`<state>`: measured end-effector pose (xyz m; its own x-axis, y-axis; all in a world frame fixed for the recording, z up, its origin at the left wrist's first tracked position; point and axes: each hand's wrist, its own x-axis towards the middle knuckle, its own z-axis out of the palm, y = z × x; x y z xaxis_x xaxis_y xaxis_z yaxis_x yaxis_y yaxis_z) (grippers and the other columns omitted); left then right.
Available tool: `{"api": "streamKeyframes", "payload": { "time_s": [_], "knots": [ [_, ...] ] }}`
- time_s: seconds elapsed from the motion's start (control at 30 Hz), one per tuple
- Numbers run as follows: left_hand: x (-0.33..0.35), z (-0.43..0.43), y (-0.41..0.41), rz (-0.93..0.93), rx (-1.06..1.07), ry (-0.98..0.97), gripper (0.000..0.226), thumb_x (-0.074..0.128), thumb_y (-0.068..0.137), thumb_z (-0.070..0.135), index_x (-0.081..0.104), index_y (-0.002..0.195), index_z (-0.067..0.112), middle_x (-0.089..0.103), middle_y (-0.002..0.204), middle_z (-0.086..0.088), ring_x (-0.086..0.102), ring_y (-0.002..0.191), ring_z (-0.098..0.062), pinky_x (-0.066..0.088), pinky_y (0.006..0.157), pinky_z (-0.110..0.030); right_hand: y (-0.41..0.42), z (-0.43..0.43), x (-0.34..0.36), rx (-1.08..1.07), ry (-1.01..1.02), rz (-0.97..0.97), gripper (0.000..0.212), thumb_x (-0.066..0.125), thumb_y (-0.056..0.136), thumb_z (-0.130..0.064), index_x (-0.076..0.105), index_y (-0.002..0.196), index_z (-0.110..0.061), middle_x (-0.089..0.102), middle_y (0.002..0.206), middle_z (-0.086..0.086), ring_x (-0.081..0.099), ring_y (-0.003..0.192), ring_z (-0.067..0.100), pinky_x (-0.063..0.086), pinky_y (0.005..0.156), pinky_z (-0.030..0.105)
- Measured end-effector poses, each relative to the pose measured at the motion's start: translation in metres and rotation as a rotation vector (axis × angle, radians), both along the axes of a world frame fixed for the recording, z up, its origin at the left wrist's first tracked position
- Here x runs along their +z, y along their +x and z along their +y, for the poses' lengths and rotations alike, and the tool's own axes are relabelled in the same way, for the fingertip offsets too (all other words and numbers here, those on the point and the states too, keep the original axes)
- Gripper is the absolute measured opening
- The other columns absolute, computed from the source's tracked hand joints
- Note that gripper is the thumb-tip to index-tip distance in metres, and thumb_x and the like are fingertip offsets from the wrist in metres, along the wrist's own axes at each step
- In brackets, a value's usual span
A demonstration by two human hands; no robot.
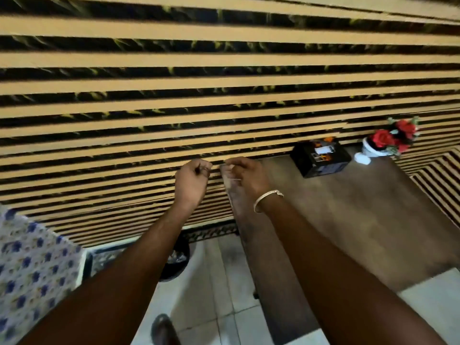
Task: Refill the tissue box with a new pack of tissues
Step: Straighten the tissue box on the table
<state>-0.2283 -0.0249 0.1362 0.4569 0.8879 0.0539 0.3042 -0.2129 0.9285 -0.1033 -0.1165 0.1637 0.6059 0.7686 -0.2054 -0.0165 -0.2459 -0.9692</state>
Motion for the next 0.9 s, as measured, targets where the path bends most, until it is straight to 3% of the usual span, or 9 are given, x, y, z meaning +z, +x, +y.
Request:
{"api": "streamKeyframes", "payload": {
  "time_s": [0.1, 0.23, 0.3, 0.43, 0.6, 0.73, 0.9],
  "knots": [
    [0.016, -0.048, 0.041, -0.031, -0.035, 0.028, 0.018, 0.056, 0.096, 0.014, 0.074, 0.096, 0.015, 0.073, 0.096, 0.001, 0.068, 0.095, -0.016, 0.056, 0.091, -0.039, 0.043, -0.062, 0.011, -0.04, 0.027, -0.038, 0.015, 0.057, 0.095, -0.008, 0.069, 0.104, -0.011, 0.068, 0.095, 0.008, 0.061, 0.076, 0.012, 0.048, 0.062, 0.019],
    [0.036, -0.126, 0.101, -0.052, -0.056, 0.04, 0.019, 0.055, 0.096, 0.02, 0.073, 0.093, 0.022, 0.074, 0.091, 0.003, 0.069, 0.092, -0.019, 0.056, 0.091, -0.043, 0.106, -0.158, 0.029, -0.066, 0.069, -0.075, 0.015, 0.058, 0.094, -0.007, 0.07, 0.103, -0.008, 0.066, 0.09, 0.01, 0.059, 0.075, 0.015, 0.046, 0.064, 0.023],
    [0.047, -0.166, 0.133, -0.066, -0.036, 0.043, 0.017, 0.057, 0.093, 0.029, 0.074, 0.091, 0.026, 0.075, 0.091, 0.004, 0.07, 0.091, -0.022, 0.056, 0.091, -0.047, 0.139, -0.205, 0.041, -0.081, 0.093, -0.064, 0.016, 0.055, 0.094, -0.003, 0.069, 0.101, -0.004, 0.064, 0.085, 0.007, 0.056, 0.068, 0.013, 0.042, 0.06, 0.022],
    [0.075, -0.238, 0.184, -0.112, 0.008, 0.049, 0.017, 0.058, 0.093, 0.013, 0.074, 0.093, 0.016, 0.074, 0.09, -0.002, 0.069, 0.089, -0.022, 0.057, 0.088, -0.04, 0.189, -0.272, 0.062, -0.063, 0.102, -0.065, 0.02, 0.051, 0.097, -0.002, 0.067, 0.095, -0.013, 0.063, 0.081, 0.002, 0.052, 0.061, 0.007, 0.041, 0.055, 0.015],
    [0.1, -0.279, 0.237, -0.111, -0.022, 0.104, 0.016, 0.058, 0.093, 0.011, 0.075, 0.092, 0.01, 0.075, 0.091, -0.005, 0.07, 0.089, -0.023, 0.058, 0.087, -0.039, 0.243, -0.309, 0.083, -0.133, 0.171, -0.043, 0.016, 0.052, 0.097, -0.004, 0.067, 0.099, -0.011, 0.067, 0.082, -0.001, 0.057, 0.062, 0.004, 0.044, 0.054, 0.012],
    [0.115, -0.286, 0.28, -0.107, -0.031, 0.113, 0.017, 0.057, 0.095, 0.014, 0.074, 0.094, 0.011, 0.072, 0.087, -0.002, 0.066, 0.08, -0.017, 0.052, 0.069, -0.024, 0.279, -0.311, 0.082, -0.129, 0.17, -0.057, 0.017, 0.056, 0.096, -0.008, 0.069, 0.107, -0.006, 0.07, 0.085, -0.001, 0.06, 0.072, 0.01, 0.046, 0.056, 0.011],
    [0.12, -0.274, 0.34, -0.106, -0.016, 0.093, 0.015, 0.058, 0.097, 0.017, 0.072, 0.094, 0.013, 0.072, 0.087, -0.002, 0.065, 0.078, -0.015, 0.057, 0.077, -0.037, 0.335, -0.295, 0.082, -0.096, 0.129, -0.117, 0.019, 0.054, 0.097, -0.009, 0.07, 0.108, -0.009, 0.073, 0.097, 0.004, 0.065, 0.083, 0.016, 0.05, 0.065, 0.017]
  ]
}}
